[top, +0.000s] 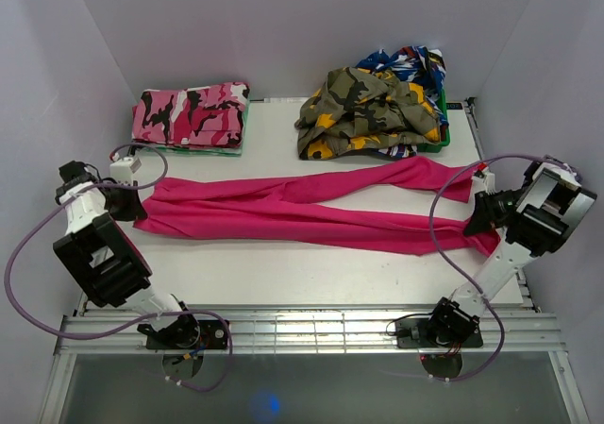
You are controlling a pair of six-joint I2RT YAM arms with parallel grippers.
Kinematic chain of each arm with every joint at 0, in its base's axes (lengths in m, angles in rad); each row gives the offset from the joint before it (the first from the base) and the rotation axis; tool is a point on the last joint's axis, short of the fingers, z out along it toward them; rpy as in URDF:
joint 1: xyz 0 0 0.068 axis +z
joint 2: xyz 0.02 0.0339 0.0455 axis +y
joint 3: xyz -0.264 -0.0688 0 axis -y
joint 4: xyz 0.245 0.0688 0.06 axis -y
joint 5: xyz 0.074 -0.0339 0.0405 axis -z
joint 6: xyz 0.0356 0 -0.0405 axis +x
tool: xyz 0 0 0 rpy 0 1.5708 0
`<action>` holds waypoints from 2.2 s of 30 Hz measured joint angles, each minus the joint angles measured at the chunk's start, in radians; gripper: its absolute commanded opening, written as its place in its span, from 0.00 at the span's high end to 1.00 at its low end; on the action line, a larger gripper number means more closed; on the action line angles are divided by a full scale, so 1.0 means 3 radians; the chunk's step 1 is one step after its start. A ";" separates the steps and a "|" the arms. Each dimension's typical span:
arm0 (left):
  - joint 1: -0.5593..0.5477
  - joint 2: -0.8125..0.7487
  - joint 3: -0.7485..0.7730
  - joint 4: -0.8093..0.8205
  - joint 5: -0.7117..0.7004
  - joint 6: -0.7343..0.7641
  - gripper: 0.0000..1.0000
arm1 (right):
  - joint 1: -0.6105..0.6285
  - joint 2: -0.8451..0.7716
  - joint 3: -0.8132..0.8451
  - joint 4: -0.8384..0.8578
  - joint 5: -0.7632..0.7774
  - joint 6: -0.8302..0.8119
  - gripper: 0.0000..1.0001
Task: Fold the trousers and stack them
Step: Flatten the trousers out
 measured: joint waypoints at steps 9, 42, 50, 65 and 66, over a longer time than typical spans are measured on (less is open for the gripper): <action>0.0009 0.0577 0.0243 -0.0425 -0.0125 0.0524 1.00 | 0.0045 0.0641 0.0226 -0.0056 0.0141 0.0581 0.92; 0.0034 0.0022 0.0050 -0.0702 -0.0356 0.0523 0.15 | -0.0367 -0.1837 -0.0971 0.0276 0.0964 -0.1536 0.02; 0.0034 0.0024 -0.0291 -0.0441 -0.0354 0.0411 0.18 | -0.0333 -0.1898 -0.1467 0.0585 0.0778 -0.2169 0.21; 0.0032 0.0273 -0.0483 0.0128 -0.0679 0.0039 0.29 | 0.0060 -0.1177 -0.0099 0.0319 0.0155 -0.1197 0.92; 0.0032 0.0294 -0.0462 0.0127 -0.0701 0.0043 0.29 | 0.0106 -0.1078 -0.0027 0.0300 0.0156 -0.1085 0.92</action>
